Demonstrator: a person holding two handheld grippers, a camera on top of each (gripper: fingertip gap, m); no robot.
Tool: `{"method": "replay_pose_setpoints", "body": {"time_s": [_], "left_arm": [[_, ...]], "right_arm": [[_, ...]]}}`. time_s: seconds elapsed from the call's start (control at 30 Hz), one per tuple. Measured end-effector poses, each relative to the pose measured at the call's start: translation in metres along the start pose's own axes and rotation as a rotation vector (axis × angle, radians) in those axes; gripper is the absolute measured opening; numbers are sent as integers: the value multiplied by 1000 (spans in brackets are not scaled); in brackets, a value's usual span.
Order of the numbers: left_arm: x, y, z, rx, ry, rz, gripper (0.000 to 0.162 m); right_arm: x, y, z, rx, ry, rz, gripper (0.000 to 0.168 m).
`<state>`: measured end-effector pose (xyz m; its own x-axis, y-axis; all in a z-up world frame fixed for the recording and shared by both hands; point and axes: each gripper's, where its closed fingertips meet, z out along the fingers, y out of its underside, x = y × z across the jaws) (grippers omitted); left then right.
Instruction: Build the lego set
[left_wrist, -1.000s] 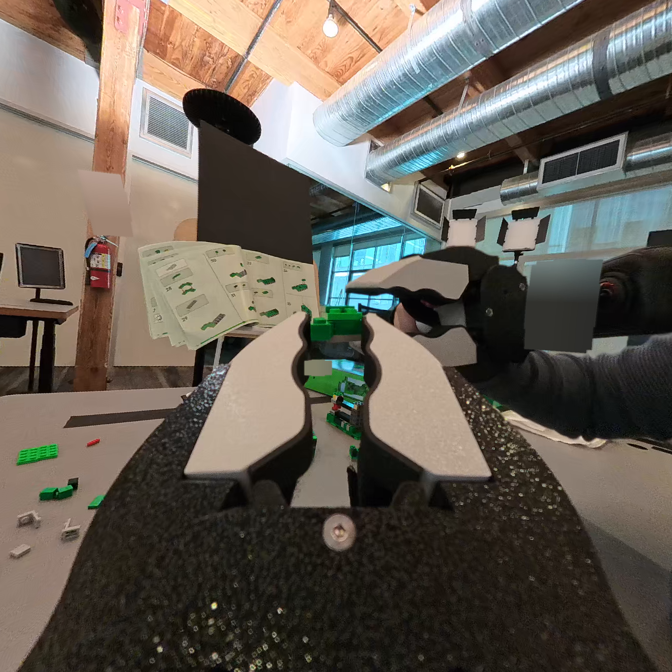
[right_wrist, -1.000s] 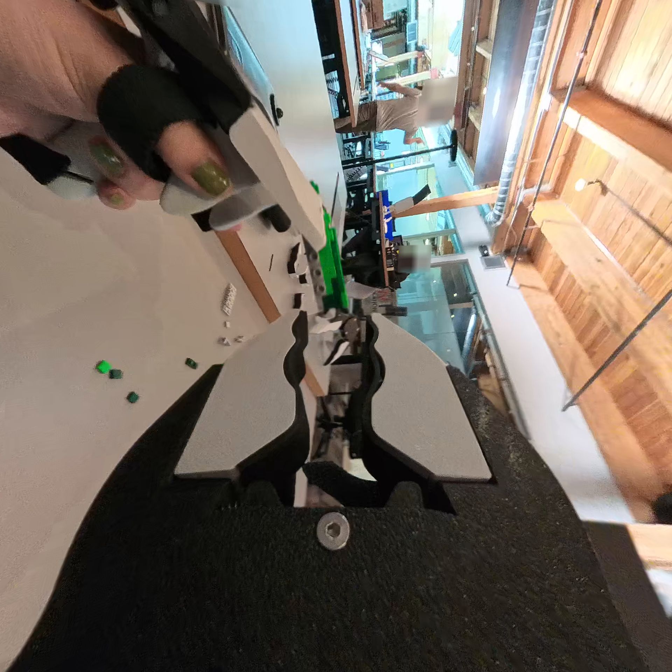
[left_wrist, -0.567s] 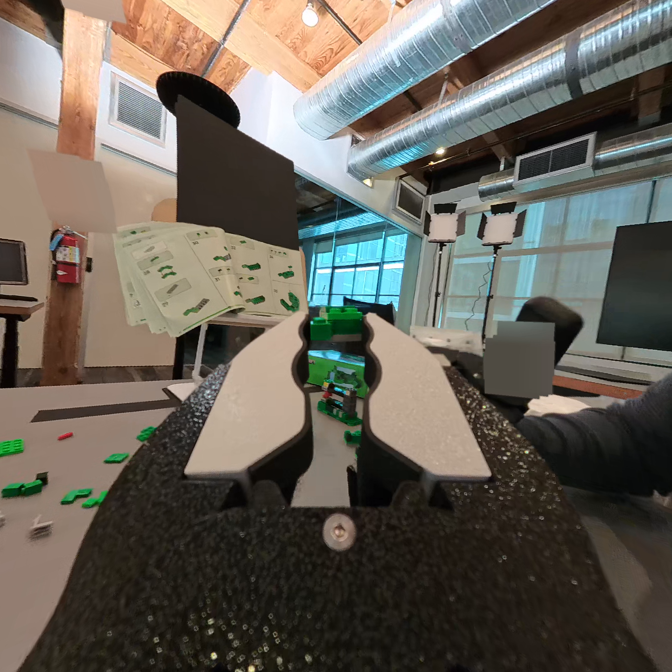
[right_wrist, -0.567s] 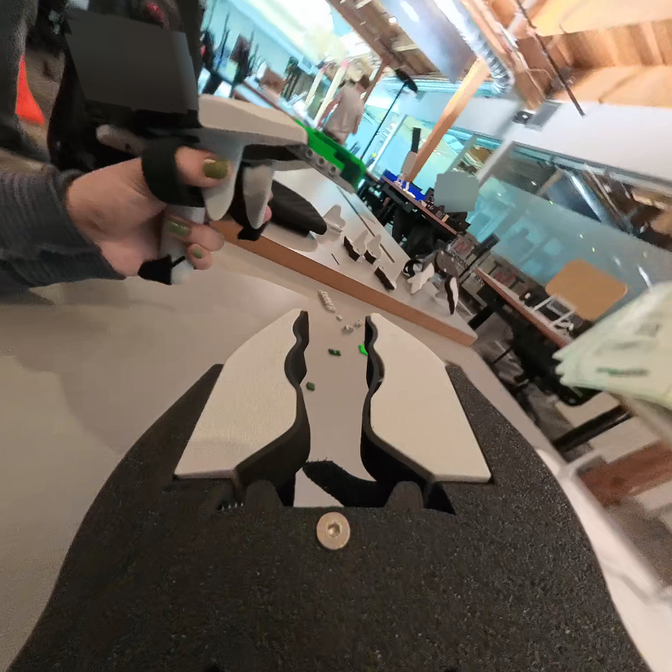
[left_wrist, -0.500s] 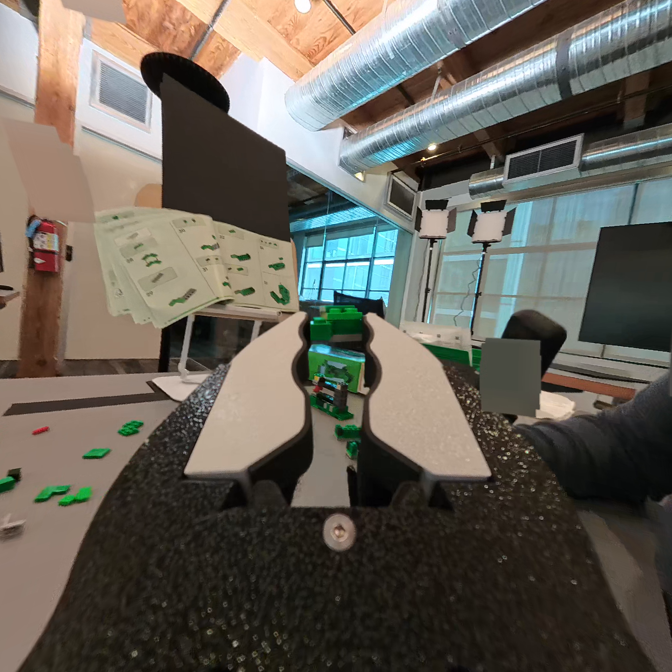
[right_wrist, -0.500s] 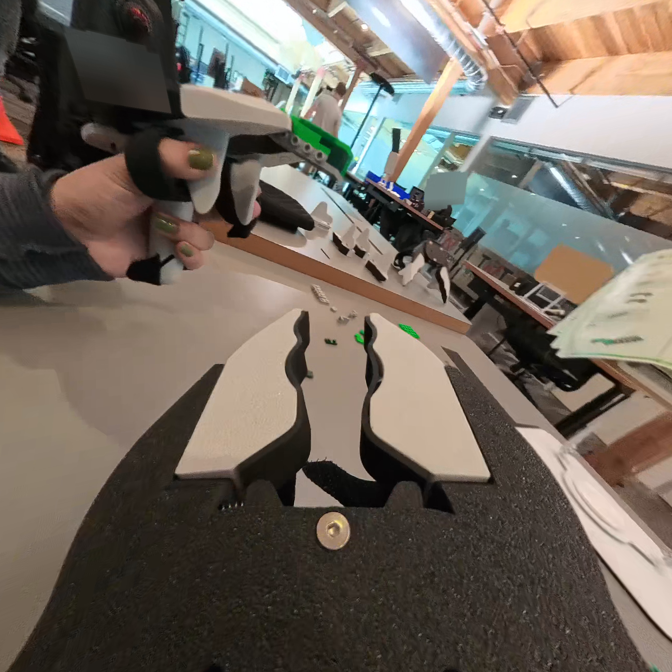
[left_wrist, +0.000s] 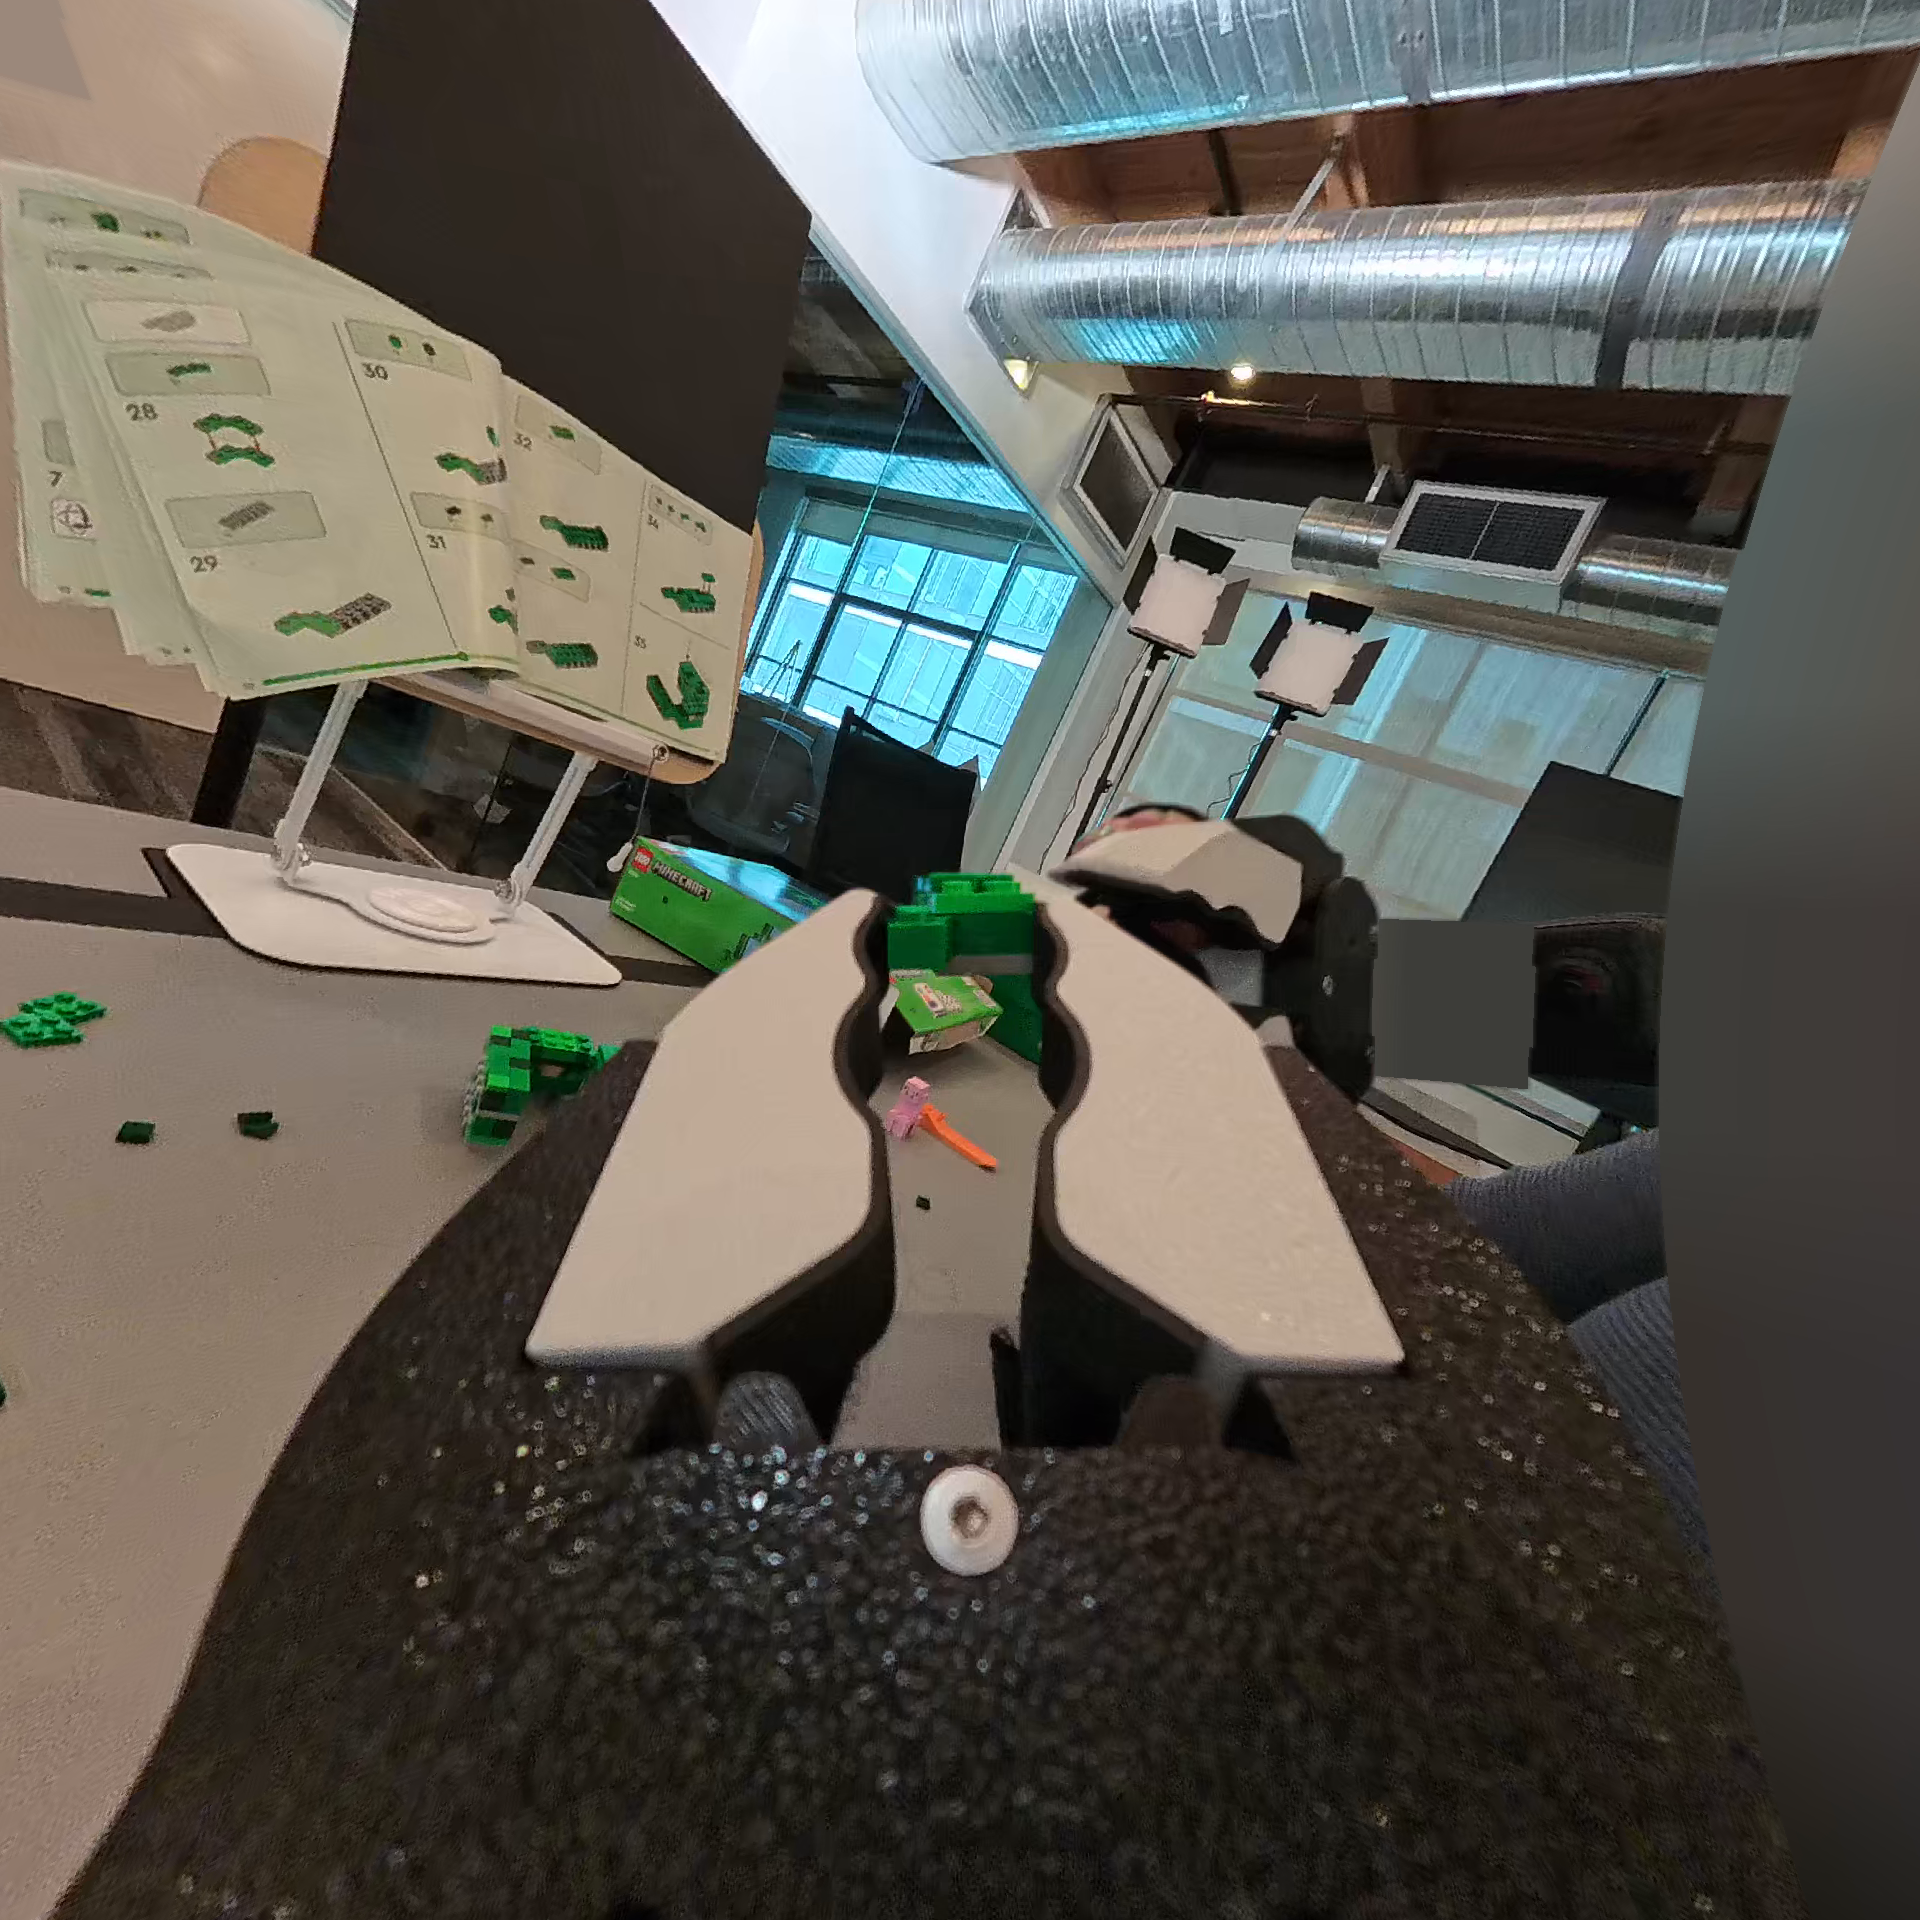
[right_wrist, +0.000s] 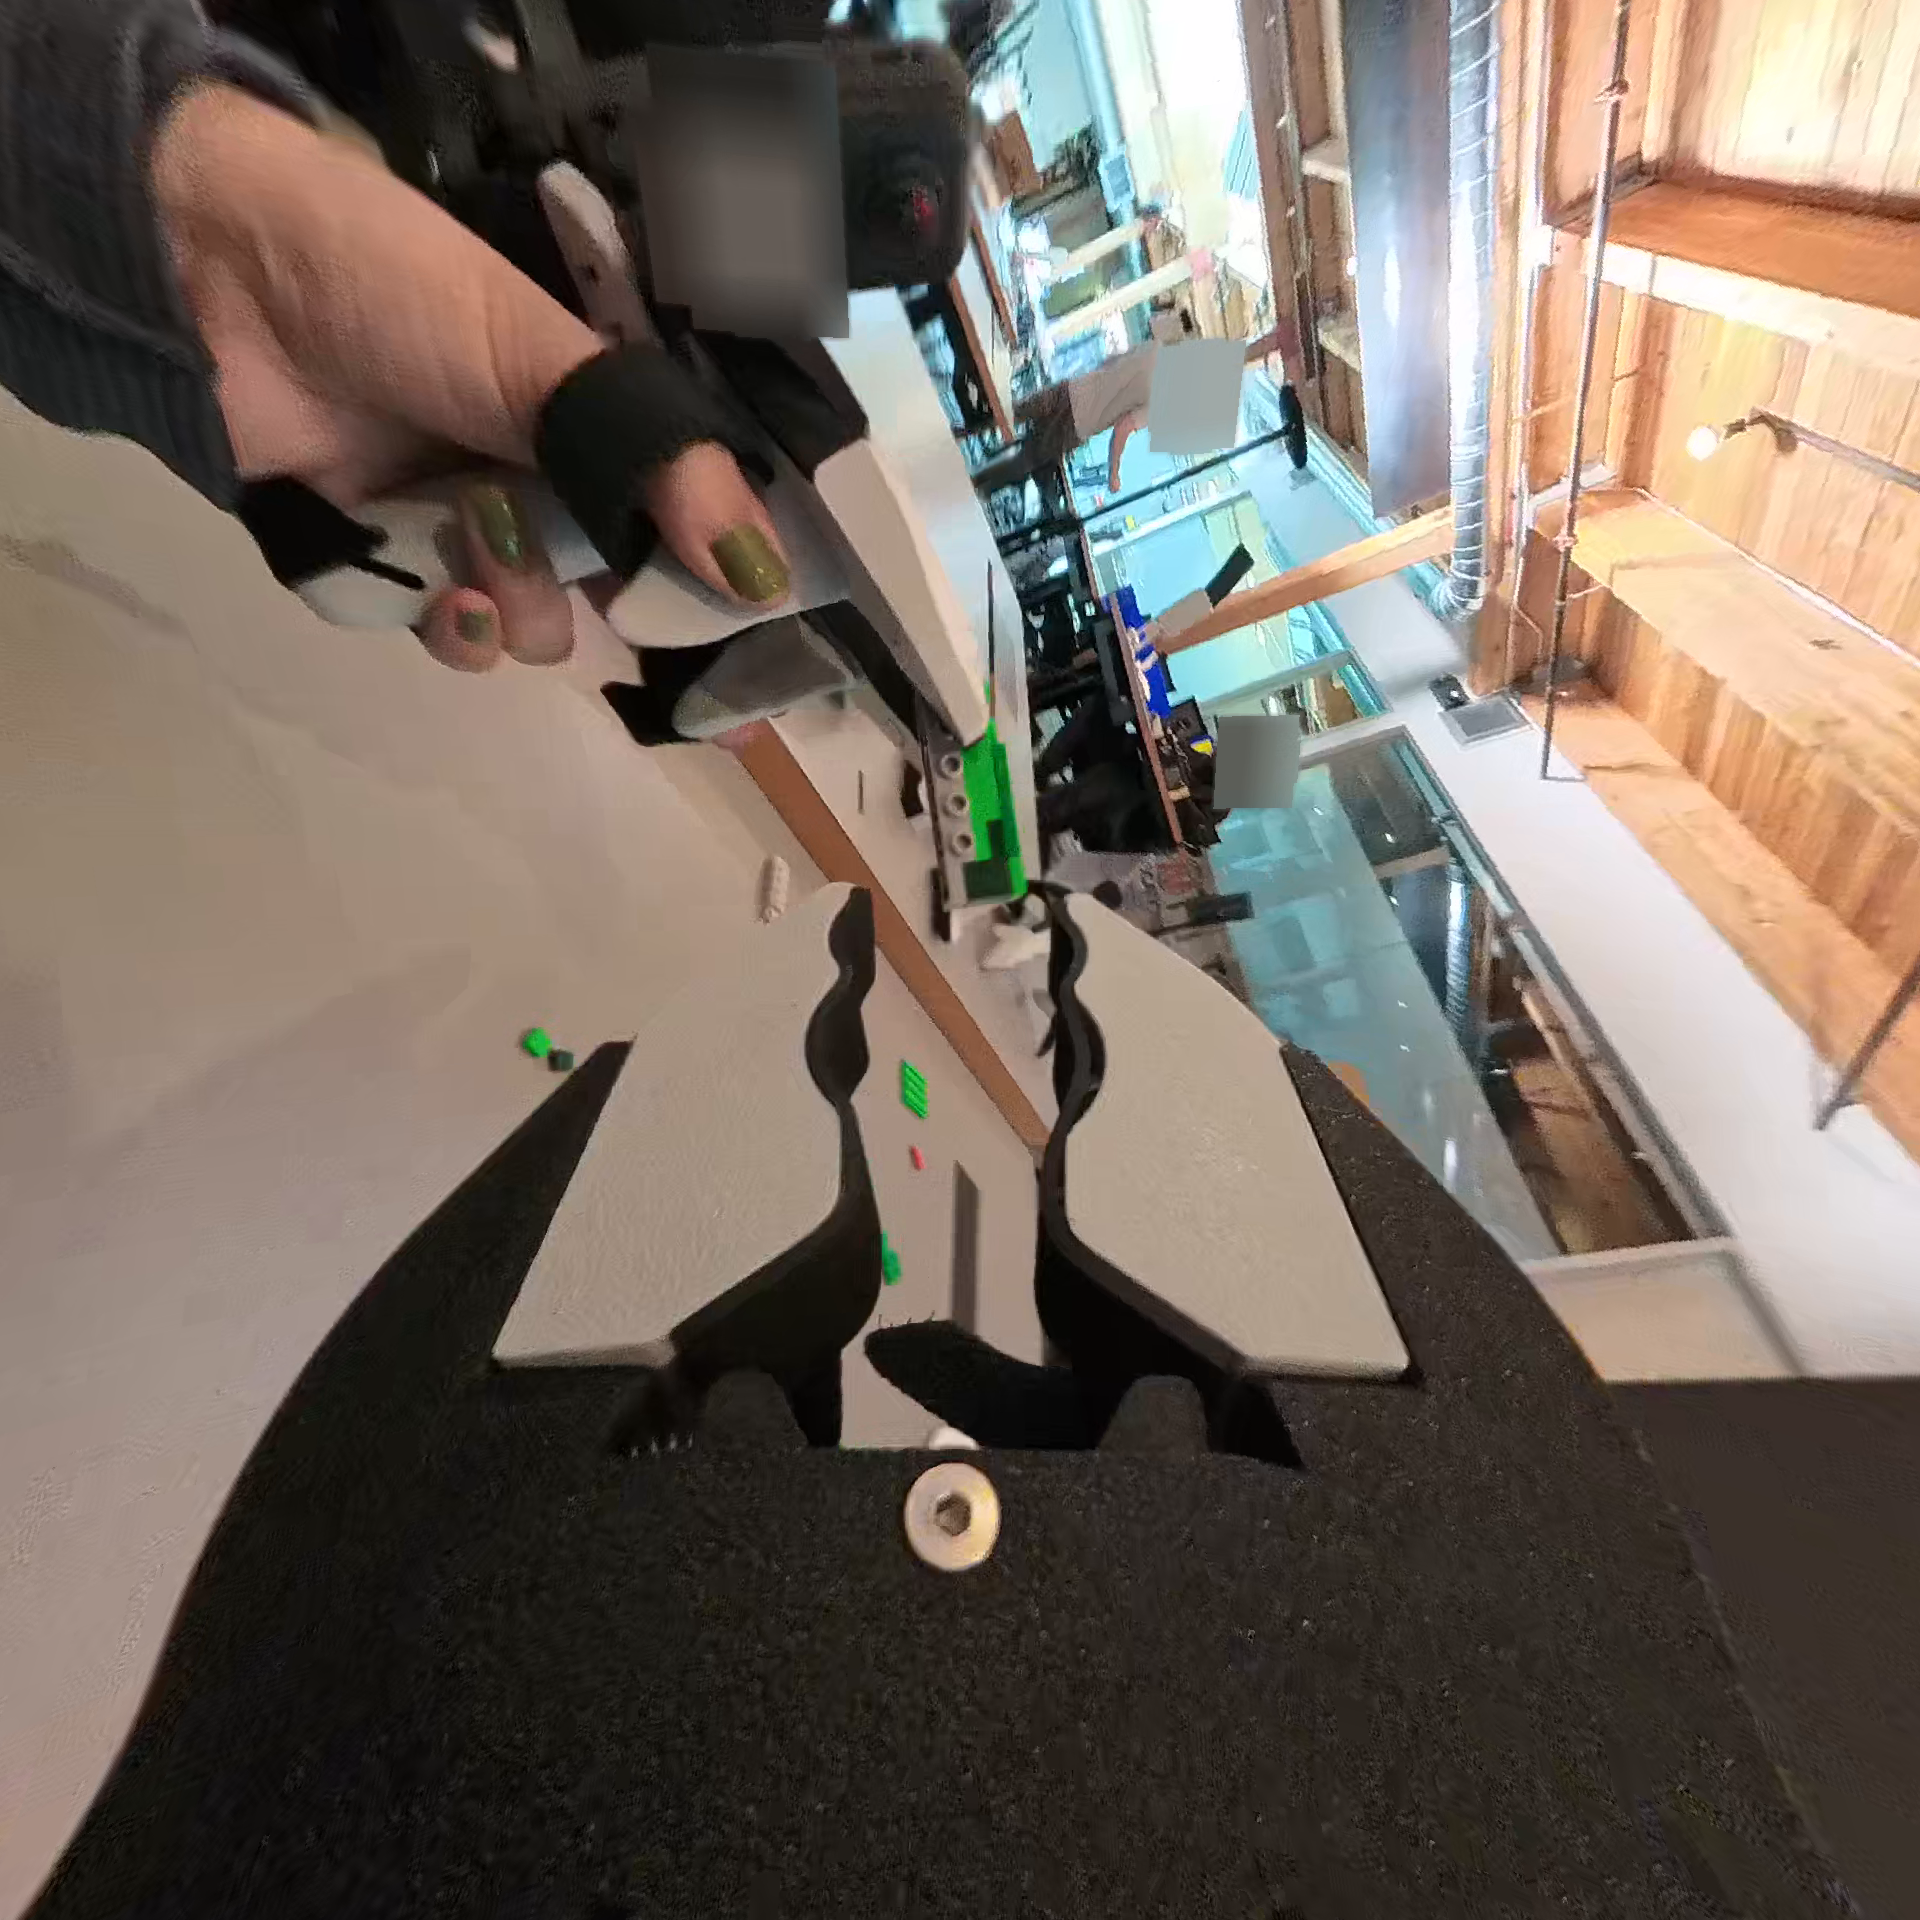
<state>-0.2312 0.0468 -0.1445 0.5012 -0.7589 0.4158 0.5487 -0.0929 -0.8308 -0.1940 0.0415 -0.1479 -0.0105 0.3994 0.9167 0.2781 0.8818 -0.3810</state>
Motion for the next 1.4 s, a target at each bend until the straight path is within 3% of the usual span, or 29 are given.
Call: {"method": "replay_pose_setpoints", "body": {"time_s": [0.27, 0.43, 0.63, 0.77, 0.87, 1.13, 1.4], "left_arm": [[3, 4, 3, -29, 5, 10, 25], [6, 6, 5, -40, 17, 8, 26], [7, 6, 6, -39, 18, 15, 25], [9, 5, 6, -19, 47, 11, 25], [3, 7, 6, -22, 18, 88, 26], [-18, 18, -7, 35, 4, 369, 25], [-29, 24, -12, 61, -22, 413, 26]], "right_arm": [[-1, 4, 21, -98, -47, -75, 32], [2, 6, 24, -119, -28, -118, 17], [0, 6, 23, -115, -46, -119, 16], [4, 6, 21, -70, 5, 29, 19], [7, 19, 13, -62, 63, 186, 41], [-44, 87, -21, 37, 186, 799, 32], [-46, 126, -31, 21, 366, 780, 29]]}}
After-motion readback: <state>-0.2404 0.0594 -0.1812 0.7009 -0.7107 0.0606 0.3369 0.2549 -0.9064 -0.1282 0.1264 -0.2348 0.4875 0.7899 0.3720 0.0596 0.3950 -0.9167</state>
